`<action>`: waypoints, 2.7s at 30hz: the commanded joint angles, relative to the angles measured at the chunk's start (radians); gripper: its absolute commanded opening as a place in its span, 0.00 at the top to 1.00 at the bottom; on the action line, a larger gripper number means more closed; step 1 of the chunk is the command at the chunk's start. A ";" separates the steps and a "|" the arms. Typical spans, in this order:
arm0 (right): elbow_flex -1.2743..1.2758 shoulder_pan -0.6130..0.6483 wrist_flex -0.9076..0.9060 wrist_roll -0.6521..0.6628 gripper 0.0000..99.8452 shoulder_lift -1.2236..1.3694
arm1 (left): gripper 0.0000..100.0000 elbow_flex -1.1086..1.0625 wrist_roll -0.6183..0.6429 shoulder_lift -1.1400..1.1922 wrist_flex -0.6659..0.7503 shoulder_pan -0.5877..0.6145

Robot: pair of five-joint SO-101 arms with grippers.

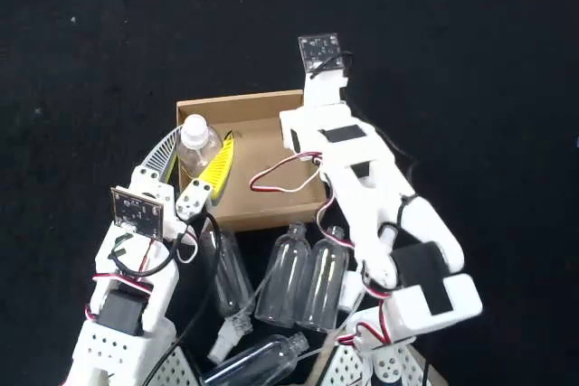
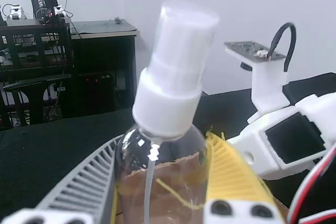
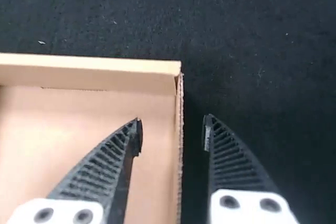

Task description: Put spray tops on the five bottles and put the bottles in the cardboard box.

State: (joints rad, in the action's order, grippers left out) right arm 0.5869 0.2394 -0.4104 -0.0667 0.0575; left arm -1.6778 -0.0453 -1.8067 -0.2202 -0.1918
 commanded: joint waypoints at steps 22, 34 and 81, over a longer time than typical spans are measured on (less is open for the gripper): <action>0.058 -0.044 0.012 0.006 0.98 -0.104 | 0.97 -0.022 0.003 -0.014 -0.005 -0.001; 0.117 -0.032 -0.091 0.006 0.81 -0.338 | 0.97 -0.022 0.002 -0.012 0.014 -0.002; 0.349 -0.247 0.143 0.005 0.90 -0.479 | 0.97 0.598 0.011 1.947 1.324 0.157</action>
State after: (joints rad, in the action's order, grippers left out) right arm 0.9413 0.0153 -0.2984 -0.0667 -0.3690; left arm -1.1423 -0.0437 0.1327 1.0748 -0.0476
